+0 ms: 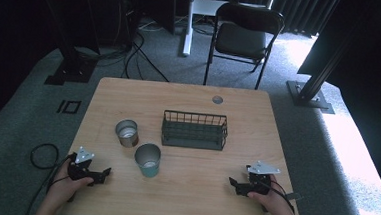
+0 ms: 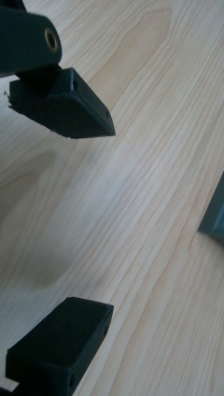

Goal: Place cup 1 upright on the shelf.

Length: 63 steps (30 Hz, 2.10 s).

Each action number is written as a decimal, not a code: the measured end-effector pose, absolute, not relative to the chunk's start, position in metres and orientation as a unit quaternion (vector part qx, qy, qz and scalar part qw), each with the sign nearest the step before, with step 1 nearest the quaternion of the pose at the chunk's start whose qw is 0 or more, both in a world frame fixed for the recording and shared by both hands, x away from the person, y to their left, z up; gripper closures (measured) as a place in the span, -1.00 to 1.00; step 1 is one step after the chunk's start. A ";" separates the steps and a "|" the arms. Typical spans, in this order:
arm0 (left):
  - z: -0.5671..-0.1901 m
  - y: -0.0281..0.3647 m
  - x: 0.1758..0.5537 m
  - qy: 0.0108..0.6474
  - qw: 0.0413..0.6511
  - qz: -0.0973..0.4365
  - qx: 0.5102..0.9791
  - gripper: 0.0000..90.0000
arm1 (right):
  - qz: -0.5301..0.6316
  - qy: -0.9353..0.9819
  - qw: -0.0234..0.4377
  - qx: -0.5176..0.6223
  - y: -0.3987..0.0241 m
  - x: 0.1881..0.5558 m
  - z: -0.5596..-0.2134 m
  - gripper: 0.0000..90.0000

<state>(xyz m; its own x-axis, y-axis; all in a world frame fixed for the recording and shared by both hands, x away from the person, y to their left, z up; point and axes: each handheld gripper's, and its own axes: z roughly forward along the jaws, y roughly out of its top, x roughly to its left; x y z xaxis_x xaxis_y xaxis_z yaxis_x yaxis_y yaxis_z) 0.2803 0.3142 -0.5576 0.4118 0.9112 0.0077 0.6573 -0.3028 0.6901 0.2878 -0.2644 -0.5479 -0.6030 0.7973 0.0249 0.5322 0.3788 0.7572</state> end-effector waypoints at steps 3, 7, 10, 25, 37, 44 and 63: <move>-0.558 0.314 0.280 0.502 0.310 0.205 0.781 -0.94 | 0.380 0.813 0.175 0.404 -0.259 0.289 -0.547 -0.72; -0.558 0.314 0.280 0.502 0.310 0.205 0.781 -0.95 | 0.385 0.818 0.168 0.392 -0.248 0.293 -0.545 -0.72; -0.558 0.314 0.280 0.502 0.310 0.204 0.781 -0.94 | 0.388 0.825 0.164 0.377 -0.236 0.295 -0.543 -0.72; -0.558 0.314 0.280 0.502 0.310 0.205 0.781 -0.94 | 0.395 0.841 0.147 0.338 -0.200 0.301 -0.539 -0.72; -0.558 0.314 0.280 0.502 0.310 0.205 0.781 -0.95 | 0.400 0.850 0.139 0.313 -0.178 0.302 -0.538 -0.72; -0.558 0.314 0.280 0.502 0.310 0.205 0.781 -0.95 | 0.403 0.853 0.134 0.304 -0.166 0.302 -0.537 -0.71; -0.558 0.314 0.280 0.502 0.310 0.205 0.781 -0.95 | 0.419 0.859 0.123 0.268 -0.129 0.304 -0.532 -0.72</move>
<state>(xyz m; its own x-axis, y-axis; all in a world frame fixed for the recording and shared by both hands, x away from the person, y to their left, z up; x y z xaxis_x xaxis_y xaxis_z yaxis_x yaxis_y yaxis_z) 0.2803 0.3142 -0.5576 0.4118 0.9112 0.0079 0.6573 -0.3030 0.6900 0.3042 -0.1289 -0.5319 -0.8265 0.5628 0.0135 0.3569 0.5052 0.7857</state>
